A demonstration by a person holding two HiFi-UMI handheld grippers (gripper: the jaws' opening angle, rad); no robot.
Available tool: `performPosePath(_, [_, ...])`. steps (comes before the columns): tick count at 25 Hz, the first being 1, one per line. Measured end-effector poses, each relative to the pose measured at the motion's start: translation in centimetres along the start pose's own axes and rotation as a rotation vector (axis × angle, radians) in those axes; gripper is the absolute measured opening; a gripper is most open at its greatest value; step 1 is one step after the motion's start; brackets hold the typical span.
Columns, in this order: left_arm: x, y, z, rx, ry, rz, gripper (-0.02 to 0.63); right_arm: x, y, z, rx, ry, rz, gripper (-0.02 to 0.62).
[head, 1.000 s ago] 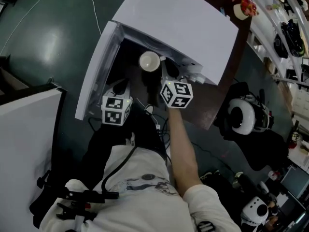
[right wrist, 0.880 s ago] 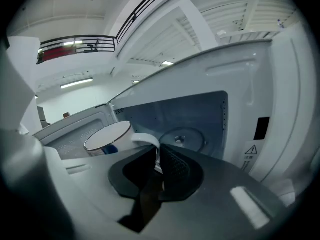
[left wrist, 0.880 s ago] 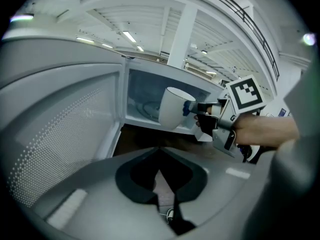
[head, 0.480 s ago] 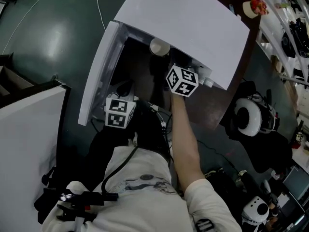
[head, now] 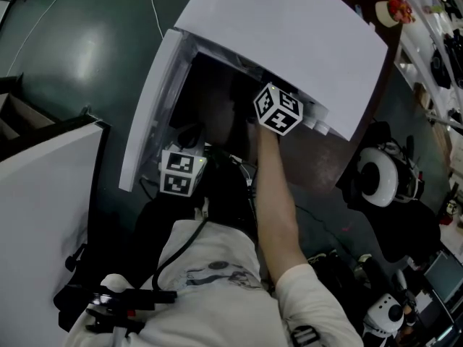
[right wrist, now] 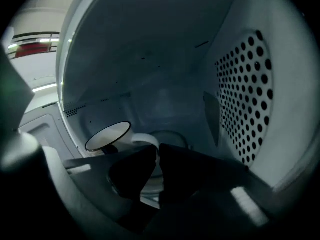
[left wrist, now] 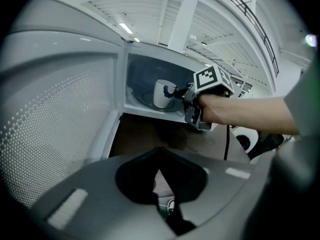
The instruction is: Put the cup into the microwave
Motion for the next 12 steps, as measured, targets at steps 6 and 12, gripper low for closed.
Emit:
performPosePath(6, [-0.1, 0.08, -0.07, 0.003, 0.0, 0.007, 0.0, -0.4, -0.15, -0.69, -0.008, 0.061, -0.048, 0.028])
performPosePath(12, [-0.29, -0.03, 0.0, 0.011, 0.001, 0.014, 0.0, -0.74, -0.26, -0.99, -0.034, 0.098, -0.059, 0.028])
Point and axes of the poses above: the fingertips, and each gripper's own axes: z backward along the fingers, x to its left, y out of its underside, the point moved 8 cm from there along z, backward along the fingers, and after that the axes turned 8 degrees about y, right-handed, at the moved point
